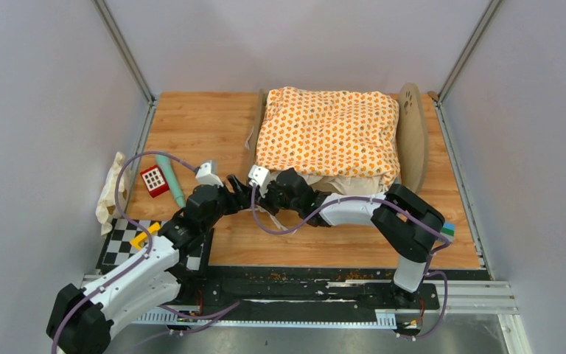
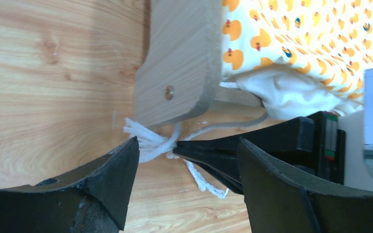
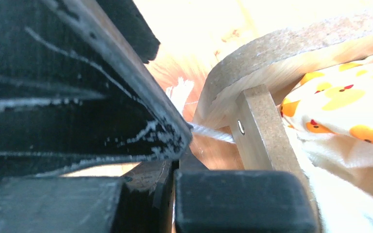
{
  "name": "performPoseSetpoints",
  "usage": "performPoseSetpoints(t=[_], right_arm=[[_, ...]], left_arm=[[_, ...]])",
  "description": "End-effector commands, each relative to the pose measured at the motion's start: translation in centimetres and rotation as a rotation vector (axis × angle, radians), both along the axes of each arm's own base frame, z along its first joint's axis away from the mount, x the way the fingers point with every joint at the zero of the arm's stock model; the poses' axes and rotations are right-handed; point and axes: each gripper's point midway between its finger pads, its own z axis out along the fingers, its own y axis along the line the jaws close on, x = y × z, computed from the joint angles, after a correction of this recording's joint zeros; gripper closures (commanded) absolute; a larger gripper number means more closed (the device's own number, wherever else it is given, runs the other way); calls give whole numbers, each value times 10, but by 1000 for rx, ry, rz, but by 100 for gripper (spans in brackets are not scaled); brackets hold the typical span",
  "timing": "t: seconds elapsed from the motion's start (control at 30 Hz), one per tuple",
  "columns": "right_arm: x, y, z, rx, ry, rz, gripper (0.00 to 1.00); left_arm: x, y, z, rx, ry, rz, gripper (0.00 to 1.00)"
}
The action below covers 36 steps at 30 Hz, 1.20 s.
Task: Set up the pet bed
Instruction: Tie the ropes to the bed frame.
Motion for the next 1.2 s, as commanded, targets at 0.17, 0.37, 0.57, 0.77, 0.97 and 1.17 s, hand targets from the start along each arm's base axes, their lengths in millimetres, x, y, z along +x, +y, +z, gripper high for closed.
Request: performPoseSetpoints(t=[0.17, 0.37, 0.57, 0.77, 0.97, 1.17], right_arm=[[10, 20, 28, 85, -44, 6, 100], [8, 20, 27, 77, -42, 20, 100], [8, 20, 26, 75, -45, 25, 100], [9, 21, 28, 76, -51, 28, 100], [8, 23, 29, 78, -52, 35, 100], [6, 23, 29, 75, -53, 52, 100]], left_arm=[[4, 34, -15, -21, 126, 267, 21], [5, 39, -21, -89, 175, 345, 25], [4, 49, -3, -169, 111, 394, 29], [7, 56, -11, -198, 169, 451, 27], [14, 49, -24, -251, 250, 451, 22], [24, 45, -25, -308, 267, 458, 20]])
